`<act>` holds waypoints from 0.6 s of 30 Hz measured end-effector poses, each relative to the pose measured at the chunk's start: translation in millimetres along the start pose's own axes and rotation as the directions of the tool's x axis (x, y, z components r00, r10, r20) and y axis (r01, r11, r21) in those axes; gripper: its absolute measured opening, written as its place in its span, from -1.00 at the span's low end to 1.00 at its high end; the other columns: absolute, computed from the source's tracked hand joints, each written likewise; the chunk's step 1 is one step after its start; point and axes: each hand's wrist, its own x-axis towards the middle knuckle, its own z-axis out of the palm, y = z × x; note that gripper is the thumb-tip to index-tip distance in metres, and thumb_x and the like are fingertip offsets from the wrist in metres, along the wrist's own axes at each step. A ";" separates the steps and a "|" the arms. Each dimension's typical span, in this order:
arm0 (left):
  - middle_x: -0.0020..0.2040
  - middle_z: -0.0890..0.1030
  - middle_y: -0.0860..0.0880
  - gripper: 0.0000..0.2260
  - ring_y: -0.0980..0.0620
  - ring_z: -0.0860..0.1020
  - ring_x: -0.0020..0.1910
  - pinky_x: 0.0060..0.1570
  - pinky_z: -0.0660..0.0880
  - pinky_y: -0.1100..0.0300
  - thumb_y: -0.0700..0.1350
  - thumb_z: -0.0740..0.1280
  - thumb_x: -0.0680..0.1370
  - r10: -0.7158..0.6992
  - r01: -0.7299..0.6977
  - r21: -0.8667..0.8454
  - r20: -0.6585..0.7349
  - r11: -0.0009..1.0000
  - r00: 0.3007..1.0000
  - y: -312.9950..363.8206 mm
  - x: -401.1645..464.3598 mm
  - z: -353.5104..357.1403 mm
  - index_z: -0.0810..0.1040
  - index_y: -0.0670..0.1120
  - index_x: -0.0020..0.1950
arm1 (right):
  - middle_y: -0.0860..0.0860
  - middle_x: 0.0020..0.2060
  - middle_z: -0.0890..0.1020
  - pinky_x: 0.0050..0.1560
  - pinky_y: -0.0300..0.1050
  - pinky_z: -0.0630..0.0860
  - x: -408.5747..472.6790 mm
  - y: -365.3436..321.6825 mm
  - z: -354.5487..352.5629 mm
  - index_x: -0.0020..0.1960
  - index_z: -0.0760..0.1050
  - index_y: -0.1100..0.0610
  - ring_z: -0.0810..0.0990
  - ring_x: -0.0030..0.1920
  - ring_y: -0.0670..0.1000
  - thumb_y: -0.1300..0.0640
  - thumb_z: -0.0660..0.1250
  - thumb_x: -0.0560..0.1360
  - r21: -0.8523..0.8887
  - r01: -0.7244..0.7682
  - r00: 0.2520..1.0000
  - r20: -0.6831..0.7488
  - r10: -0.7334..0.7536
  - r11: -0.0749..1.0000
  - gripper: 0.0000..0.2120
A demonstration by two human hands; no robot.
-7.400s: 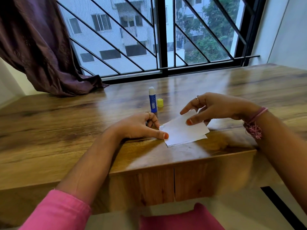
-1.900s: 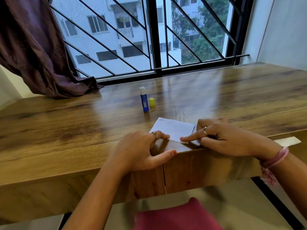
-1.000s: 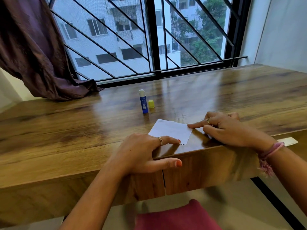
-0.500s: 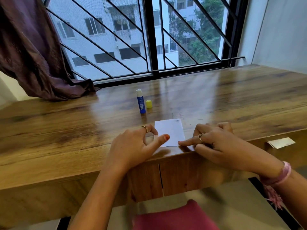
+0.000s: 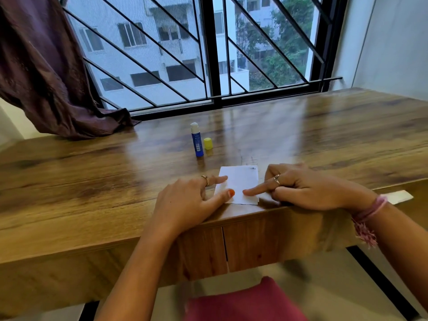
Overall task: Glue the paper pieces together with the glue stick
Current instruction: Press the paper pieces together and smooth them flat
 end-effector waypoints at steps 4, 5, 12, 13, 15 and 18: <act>-0.50 0.37 0.07 -0.60 0.12 0.39 -0.46 -0.43 0.20 0.36 0.34 0.08 0.51 0.181 -0.180 -0.068 -0.001 0.981 0.984 3.6 -10.0 -2.8 0.41 0.29 0.30 | -0.12 -0.11 0.42 0.16 -0.12 0.13 0.1 -0.8 1.8 0.18 0.41 -0.44 0.34 0.01 -0.29 -0.12 0.00 0.46 -0.034 -0.023 1.000 0.000 0.023 0.999 -0.60; -0.52 0.36 0.08 -0.59 0.13 0.41 -0.45 -0.43 0.20 0.38 0.35 0.08 0.50 0.237 -0.235 -0.043 0.028 0.971 0.971 5.2 -11.6 -4.0 0.42 0.29 0.29 | -0.10 -0.10 0.42 0.17 -0.12 0.13 -0.2 -1.5 2.0 0.18 0.41 -0.44 0.34 0.01 -0.27 -0.11 -0.01 0.46 -0.038 -0.023 1.000 -0.002 0.023 0.999 -0.60; -0.44 0.49 0.07 -0.49 0.16 0.43 -0.46 -0.44 0.21 0.37 0.43 -0.01 0.46 0.370 -0.375 0.066 0.082 0.925 0.926 6.8 -11.3 -5.0 0.38 0.30 0.32 | -0.19 -0.14 0.39 0.10 -0.18 0.13 1.8 -2.2 -1.6 0.17 0.43 -0.45 0.33 -0.02 -0.34 -0.10 0.03 0.45 0.013 -0.021 0.999 0.038 0.021 1.000 -0.60; -0.45 0.47 0.07 -0.50 0.15 0.42 -0.47 -0.43 0.19 0.37 0.43 0.02 0.46 0.370 -0.376 0.072 0.082 0.924 0.925 7.4 -10.9 -5.2 0.39 0.29 0.32 | -0.17 -0.12 0.40 0.13 -0.17 0.15 2.3 -1.0 -2.4 0.18 0.43 -0.45 0.34 0.00 -0.30 -0.11 0.02 0.45 0.007 -0.023 0.999 0.042 0.023 1.000 -0.60; -0.45 0.45 0.06 -0.52 0.13 0.41 -0.46 -0.43 0.18 0.37 0.41 0.04 0.47 0.365 -0.373 0.082 0.100 0.924 0.926 8.5 -10.3 -5.8 0.37 0.30 0.32 | -0.10 -0.07 0.42 0.20 -0.14 0.14 5.6 2.8 -5.4 0.18 0.41 -0.46 0.36 0.05 -0.23 -0.14 -0.01 0.45 -0.045 -0.050 0.998 0.033 0.051 0.998 -0.60; -0.47 0.39 0.09 -0.52 0.14 0.37 -0.47 -0.43 0.15 0.36 0.40 0.04 0.47 0.357 -0.369 0.093 0.122 0.925 0.926 8.7 -10.2 -7.1 0.35 0.31 0.34 | -0.14 -0.06 0.43 0.25 -0.05 0.09 14.3 14.7 -13.0 0.10 0.40 -0.50 0.37 0.10 -0.20 -0.16 -0.04 0.42 -0.126 -0.141 0.990 -0.051 0.135 0.982 -0.61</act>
